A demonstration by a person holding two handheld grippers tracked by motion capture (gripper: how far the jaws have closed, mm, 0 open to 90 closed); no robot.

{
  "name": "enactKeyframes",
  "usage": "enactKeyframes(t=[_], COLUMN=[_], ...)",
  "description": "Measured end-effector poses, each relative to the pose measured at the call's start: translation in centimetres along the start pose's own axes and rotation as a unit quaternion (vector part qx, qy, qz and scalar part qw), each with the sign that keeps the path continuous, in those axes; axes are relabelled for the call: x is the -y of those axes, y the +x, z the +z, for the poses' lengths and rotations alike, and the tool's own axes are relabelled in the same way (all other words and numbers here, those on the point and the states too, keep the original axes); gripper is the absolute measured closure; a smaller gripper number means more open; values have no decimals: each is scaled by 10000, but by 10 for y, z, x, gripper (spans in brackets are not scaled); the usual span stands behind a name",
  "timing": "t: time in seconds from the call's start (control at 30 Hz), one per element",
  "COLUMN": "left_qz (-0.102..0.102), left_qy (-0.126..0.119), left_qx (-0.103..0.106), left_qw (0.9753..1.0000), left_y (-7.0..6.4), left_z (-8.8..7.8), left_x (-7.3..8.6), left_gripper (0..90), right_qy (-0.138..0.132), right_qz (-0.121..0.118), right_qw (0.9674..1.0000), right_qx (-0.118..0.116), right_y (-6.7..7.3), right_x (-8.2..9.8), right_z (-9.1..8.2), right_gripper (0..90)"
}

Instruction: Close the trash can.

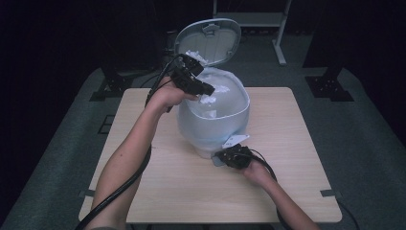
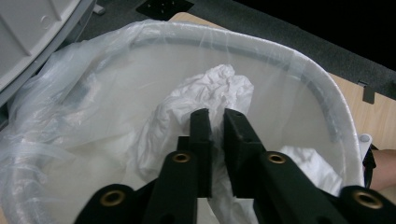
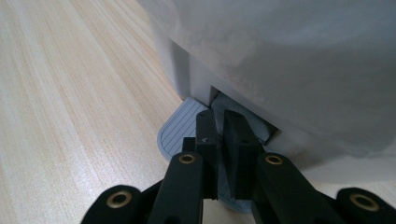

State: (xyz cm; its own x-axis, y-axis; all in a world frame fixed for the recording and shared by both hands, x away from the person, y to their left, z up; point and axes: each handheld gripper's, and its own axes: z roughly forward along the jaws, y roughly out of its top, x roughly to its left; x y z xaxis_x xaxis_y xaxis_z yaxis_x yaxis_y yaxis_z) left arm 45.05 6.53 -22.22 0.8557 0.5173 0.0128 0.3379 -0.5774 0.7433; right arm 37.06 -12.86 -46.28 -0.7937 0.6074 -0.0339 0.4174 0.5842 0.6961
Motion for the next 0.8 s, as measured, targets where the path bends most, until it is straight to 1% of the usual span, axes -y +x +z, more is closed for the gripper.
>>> enactKeyframes(t=[0.03,0.07,0.1,0.13,0.17,0.2,0.23,0.37,0.47,0.5,0.6,0.7,0.73,0.8], left_qz=[-19,-9,2,-31,-31,-35,-3,-29,-6,-22,10,2,-30,-49], left_qy=[1,16,-12,-64,-64,-128,-130,-260,-279,-386,-448,-493,-555,-576], left_qx=[-20,-1,27,64,64,82,39,101,101,128,131,133,140,139], left_qw=[10000,10000,10000,10000,10000,9999,9999,9996,9996,9992,9989,9987,9984,9982], left_y=[0,0,-1,-1,-1,-3,-4,-7,-8,-9,-11,-10,-10,-9], left_z=[0,0,-1,-3,-3,-7,-9,-19,-23,-28,-34,-38,-42,-45], left_x=[0,0,1,1,1,3,4,9,12,15,18,21,24,26], left_gripper=[755,736,728,705,674,646,613,549,520,500,488,471,462,451], right_qy=[-1,1,1,0,0,-12,-14,-19,-24,2,15,8,-1,-3], right_qz=[-2,3,3,4,4,28,29,32,39,22,1,5,-3,1], right_qw=[10000,10000,10000,10000,10000,10000,10000,10000,10000,10000,10000,10000,10000,10000], right_qx=[0,1,3,3,3,-6,-9,-8,-7,15,41,47,51,49], right_y=[0,0,0,0,0,0,0,0,0,0,1,1,1,1], right_x=[0,0,0,0,0,0,0,0,1,0,0,0,0,0], right_z=[0,0,0,0,0,0,0,0,0,0,-1,-1,0,-1], right_gripper=[841,841,841,841,841,841,841,841,841,841,841,841,840,840])
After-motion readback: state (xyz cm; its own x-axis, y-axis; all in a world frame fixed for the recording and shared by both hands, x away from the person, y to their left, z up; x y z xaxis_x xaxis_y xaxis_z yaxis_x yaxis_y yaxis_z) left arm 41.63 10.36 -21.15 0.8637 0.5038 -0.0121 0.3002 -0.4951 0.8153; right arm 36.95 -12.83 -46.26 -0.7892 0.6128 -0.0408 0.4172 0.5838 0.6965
